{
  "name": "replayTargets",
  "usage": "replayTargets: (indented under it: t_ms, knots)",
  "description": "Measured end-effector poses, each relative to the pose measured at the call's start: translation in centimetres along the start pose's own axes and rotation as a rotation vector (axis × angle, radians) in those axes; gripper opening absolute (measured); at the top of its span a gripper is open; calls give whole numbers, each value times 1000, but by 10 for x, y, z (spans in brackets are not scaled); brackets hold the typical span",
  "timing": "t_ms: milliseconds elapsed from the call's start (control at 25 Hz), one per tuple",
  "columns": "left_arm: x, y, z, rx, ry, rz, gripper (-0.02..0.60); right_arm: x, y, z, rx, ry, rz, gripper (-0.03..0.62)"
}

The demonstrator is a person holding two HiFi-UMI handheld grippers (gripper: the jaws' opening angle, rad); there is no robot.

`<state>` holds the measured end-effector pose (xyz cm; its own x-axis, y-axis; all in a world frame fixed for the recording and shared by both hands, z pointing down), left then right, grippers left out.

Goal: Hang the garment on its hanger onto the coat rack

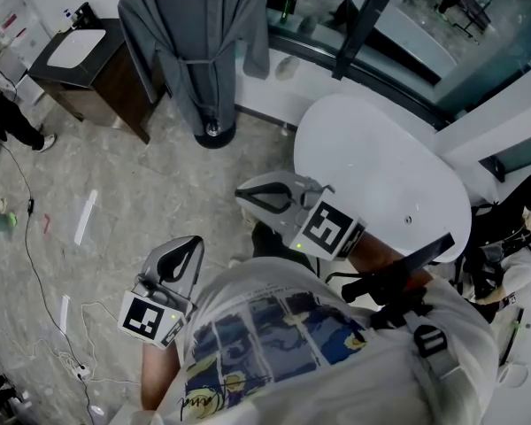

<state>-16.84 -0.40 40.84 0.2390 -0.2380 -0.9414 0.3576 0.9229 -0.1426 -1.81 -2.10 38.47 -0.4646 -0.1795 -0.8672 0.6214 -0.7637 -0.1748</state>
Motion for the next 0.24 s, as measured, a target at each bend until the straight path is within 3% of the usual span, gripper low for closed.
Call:
replayTargets:
  t_ms: [240]
  knots:
    - [3,-3,6,-6,0,0,2,0,6,0,0,-5,-2,2]
Point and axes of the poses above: the fingertips, and each gripper's own axes: z forward along the fingers, y to its right, x out of its top, the point moved 5 cm from there along -z, backward along the fingers, and after that the axes turned 6 degrees about -y, right-handed, at the moved point
